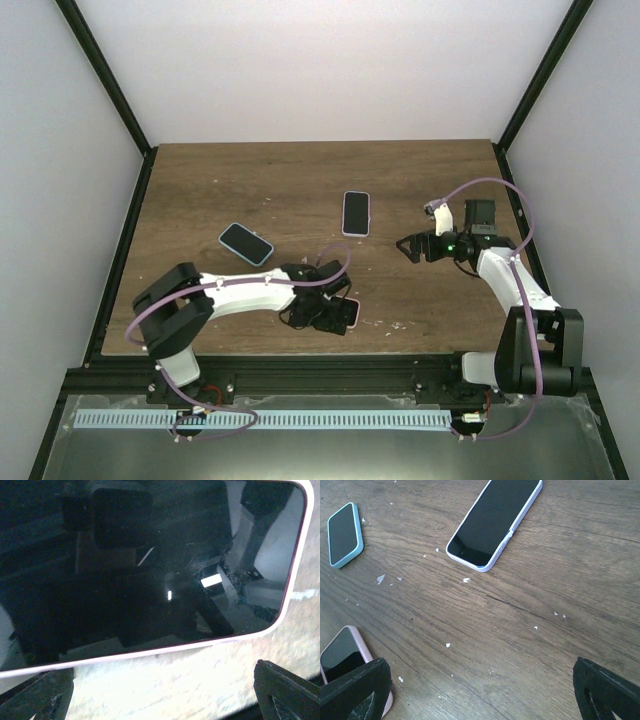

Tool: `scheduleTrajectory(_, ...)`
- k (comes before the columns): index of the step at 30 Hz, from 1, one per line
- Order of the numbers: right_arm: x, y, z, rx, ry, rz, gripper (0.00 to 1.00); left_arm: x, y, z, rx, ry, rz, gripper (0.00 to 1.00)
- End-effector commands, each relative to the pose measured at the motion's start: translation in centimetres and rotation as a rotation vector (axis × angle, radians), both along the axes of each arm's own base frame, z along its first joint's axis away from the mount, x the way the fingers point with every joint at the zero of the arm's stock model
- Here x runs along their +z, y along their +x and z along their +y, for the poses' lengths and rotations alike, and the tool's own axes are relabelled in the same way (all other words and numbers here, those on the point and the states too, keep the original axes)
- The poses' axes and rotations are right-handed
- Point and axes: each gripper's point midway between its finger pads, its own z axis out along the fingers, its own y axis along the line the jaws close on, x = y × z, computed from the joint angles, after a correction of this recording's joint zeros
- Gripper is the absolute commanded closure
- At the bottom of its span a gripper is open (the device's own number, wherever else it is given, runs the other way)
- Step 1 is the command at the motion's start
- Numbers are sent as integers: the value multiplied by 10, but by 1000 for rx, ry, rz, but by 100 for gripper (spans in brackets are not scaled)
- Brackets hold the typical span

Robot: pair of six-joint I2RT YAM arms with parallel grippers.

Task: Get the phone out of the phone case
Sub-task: Adjust the phone at the center of the board.

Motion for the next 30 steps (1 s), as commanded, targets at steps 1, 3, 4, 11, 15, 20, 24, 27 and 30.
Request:
scheduleTrajectory(1,12,6,2,12,3,-30,0,4,52,-18,65,72,-121,0)
scheduleTrajectory(3,11,6,1,9,-1,-27,0,0,68,-17,111,151,-148,0)
scheduleTrajectory(4,12,6,0,7,-3,-28,0,1,75,-19,130,174,-160,0)
scheduleTrajectory(11,14,5,-3,-2,-10,-40,0,6,105,-51,226,118,-189,0)
scheduleTrajectory(15,16,-2,7,80,5,-56,1,32,111,-40,245,120,-253,0)
scheduleTrajectory(20,21,-14,21,296,-82,-139,9,69,104,4,223,94,-377,0)
scheduleTrajectory(24,14,-24,40,459,-147,-153,12,78,99,59,341,71,-405,0)
scheduleTrajectory(27,-6,-32,63,567,-237,-139,12,76,96,88,457,-13,-380,0)
scheduleTrajectory(30,-27,-37,87,664,-343,-126,9,85,93,102,520,-128,-403,0)
